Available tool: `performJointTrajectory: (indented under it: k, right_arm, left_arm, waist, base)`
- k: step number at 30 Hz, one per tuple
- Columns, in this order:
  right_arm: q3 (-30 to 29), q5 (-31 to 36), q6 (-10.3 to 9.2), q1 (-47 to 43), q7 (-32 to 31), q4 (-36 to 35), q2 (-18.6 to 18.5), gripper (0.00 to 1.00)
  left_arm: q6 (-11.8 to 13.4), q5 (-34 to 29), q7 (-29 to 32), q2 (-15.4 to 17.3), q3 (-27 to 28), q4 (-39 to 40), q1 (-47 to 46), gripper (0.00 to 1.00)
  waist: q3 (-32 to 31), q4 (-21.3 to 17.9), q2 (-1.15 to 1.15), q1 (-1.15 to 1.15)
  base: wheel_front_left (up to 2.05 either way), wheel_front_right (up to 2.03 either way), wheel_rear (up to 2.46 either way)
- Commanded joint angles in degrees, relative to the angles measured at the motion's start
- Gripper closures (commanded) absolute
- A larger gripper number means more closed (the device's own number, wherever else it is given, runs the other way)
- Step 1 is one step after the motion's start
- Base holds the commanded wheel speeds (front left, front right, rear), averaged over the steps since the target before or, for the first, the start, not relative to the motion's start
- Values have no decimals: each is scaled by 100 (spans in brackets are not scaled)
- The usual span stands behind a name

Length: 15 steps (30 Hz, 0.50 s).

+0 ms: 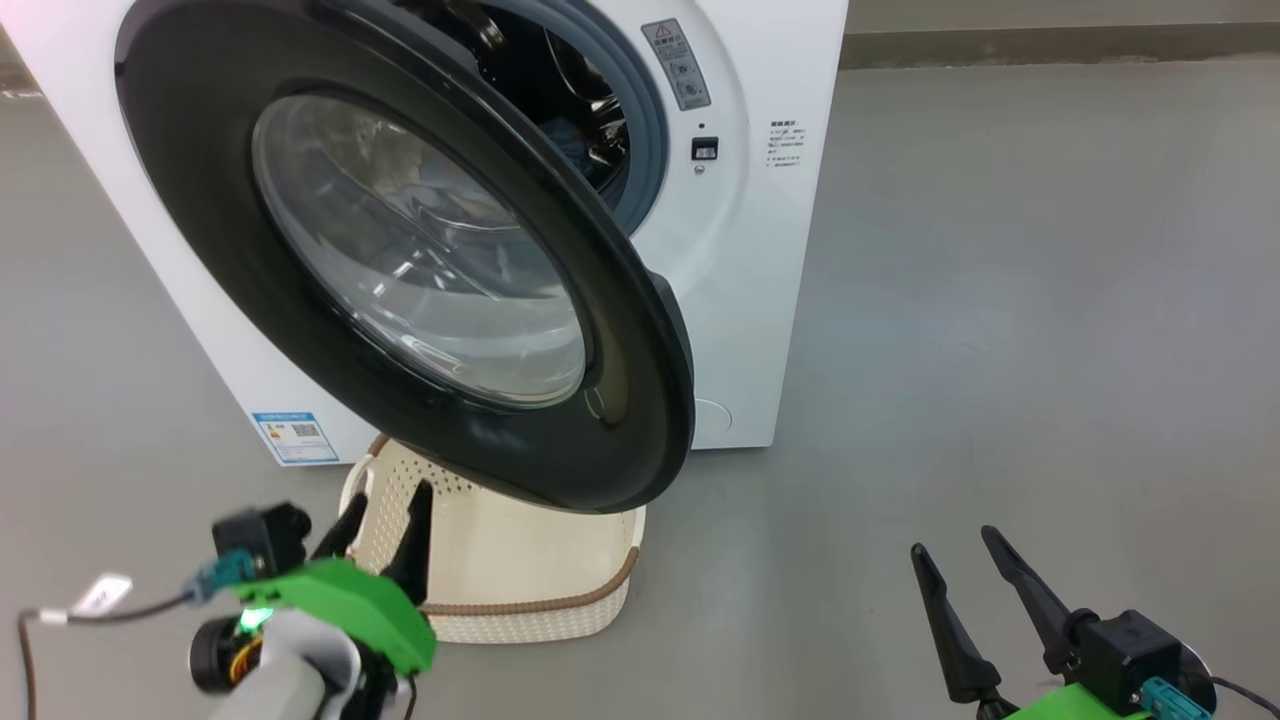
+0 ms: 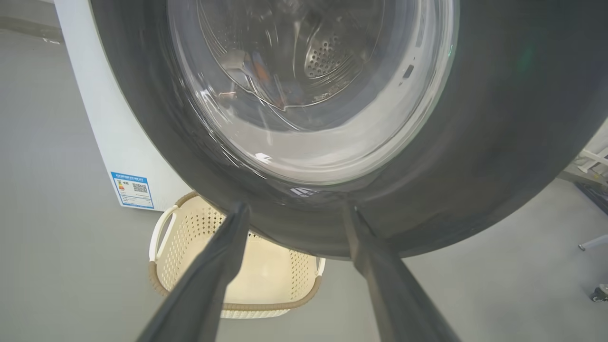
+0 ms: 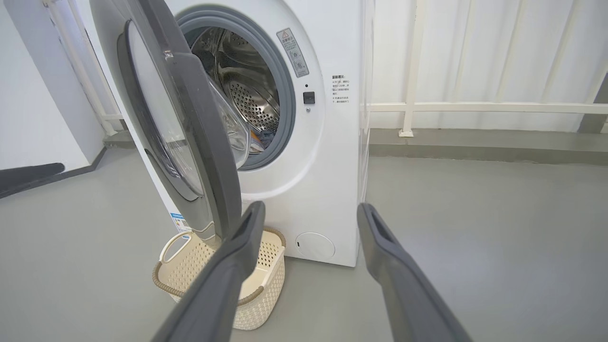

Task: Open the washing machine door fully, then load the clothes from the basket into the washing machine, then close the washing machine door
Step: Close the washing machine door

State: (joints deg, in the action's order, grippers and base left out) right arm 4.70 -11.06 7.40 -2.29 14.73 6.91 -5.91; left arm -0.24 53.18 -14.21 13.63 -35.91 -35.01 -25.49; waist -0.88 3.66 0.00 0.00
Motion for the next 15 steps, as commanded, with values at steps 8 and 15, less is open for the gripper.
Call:
performJointTrajectory:
  k: [8,15]
  right_arm:
    - [31,42,9,-6,27,-183,-69,0]
    - [-29,51,9,-67,27,-220,-80,0]
  left_arm:
    - [325,-1259,-77,126,984,952,906,0]
    - [340,-2369,-78,-151,1708,1654,1720,0]
  waist:
    - [-35,6,0,0]
    - [-49,31,0,0]
  base:
    - [0,0,0]
    - [0,0,0]
